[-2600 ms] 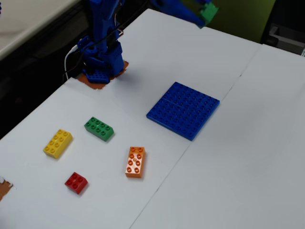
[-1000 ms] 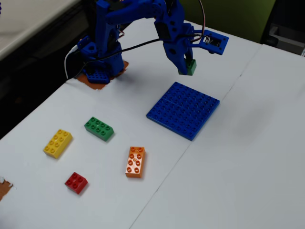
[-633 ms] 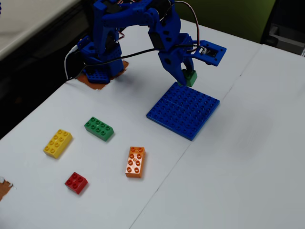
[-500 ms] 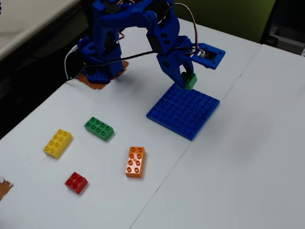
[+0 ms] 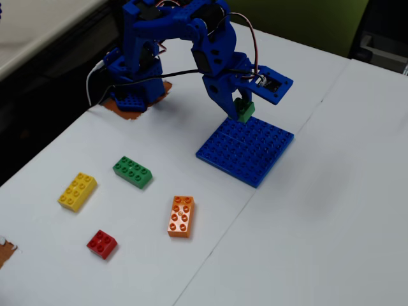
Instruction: Pick up the 2x2 green block and go up the 8x8 blue block.
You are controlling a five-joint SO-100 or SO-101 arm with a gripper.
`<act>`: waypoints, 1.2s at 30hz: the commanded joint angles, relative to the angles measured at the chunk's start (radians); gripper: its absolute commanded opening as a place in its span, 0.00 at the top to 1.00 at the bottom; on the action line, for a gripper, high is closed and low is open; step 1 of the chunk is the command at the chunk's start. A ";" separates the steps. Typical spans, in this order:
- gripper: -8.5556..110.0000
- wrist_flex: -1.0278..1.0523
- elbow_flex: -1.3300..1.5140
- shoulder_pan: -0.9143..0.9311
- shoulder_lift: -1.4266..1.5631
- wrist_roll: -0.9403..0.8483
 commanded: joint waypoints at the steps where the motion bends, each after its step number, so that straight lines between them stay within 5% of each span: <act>1: 0.92 -0.011 -0.005 0.008 0.058 0.014; 36: 0.92 -0.015 -0.005 0.005 0.046 0.041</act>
